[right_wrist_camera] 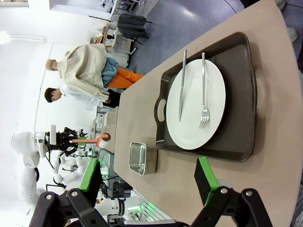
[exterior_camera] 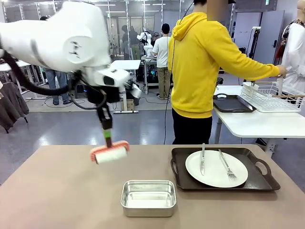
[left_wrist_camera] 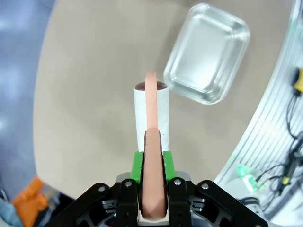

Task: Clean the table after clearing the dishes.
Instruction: Place the Lint Roller back on top of the Airtight Container.

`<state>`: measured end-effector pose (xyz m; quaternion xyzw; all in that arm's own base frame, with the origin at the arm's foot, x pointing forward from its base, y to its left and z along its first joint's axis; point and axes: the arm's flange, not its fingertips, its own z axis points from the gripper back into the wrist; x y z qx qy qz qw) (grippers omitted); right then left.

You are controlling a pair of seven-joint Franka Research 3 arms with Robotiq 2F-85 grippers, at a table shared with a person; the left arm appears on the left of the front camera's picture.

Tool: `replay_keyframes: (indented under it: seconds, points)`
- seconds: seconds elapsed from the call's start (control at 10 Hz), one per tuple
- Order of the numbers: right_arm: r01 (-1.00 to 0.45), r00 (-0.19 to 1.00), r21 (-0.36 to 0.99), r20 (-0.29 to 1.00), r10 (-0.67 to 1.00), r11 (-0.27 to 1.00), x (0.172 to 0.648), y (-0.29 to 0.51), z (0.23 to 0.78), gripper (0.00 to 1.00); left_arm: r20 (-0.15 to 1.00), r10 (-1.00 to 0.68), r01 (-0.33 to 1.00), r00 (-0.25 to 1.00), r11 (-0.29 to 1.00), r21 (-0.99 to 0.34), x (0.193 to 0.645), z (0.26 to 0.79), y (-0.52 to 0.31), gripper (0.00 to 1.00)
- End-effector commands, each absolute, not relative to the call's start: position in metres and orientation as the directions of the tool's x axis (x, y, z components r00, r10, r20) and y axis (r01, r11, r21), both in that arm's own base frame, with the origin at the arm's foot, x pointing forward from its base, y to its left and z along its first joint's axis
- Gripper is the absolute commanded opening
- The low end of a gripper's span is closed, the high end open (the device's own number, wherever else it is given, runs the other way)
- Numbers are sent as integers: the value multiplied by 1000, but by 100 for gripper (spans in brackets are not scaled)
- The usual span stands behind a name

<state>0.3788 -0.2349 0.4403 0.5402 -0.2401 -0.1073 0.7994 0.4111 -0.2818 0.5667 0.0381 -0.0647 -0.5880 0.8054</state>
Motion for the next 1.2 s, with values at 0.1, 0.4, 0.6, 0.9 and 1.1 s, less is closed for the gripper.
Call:
replay_keyframes:
  seconds: [0.1,0.4,0.6,0.9,1.1]
  points:
    - [-93,860,915,273,-431,393,377,-234,443,100,57,-998,986,7,17,163,402,563,-339,21]
    - [-93,860,915,273,-431,393,377,-234,443,100,35,-999,998,-23,-21,67,399,562,-364,21]
    - [-93,860,915,273,-431,393,377,-234,443,100,51,-998,990,-24,-16,140,387,551,-369,21]
    - [-93,860,915,273,-431,393,377,-234,443,100,46,-999,992,-24,-18,122,392,550,-372,21]
    - [-93,860,915,273,-431,393,377,-234,443,100,52,-998,998,-30,-26,63,400,531,-377,21]
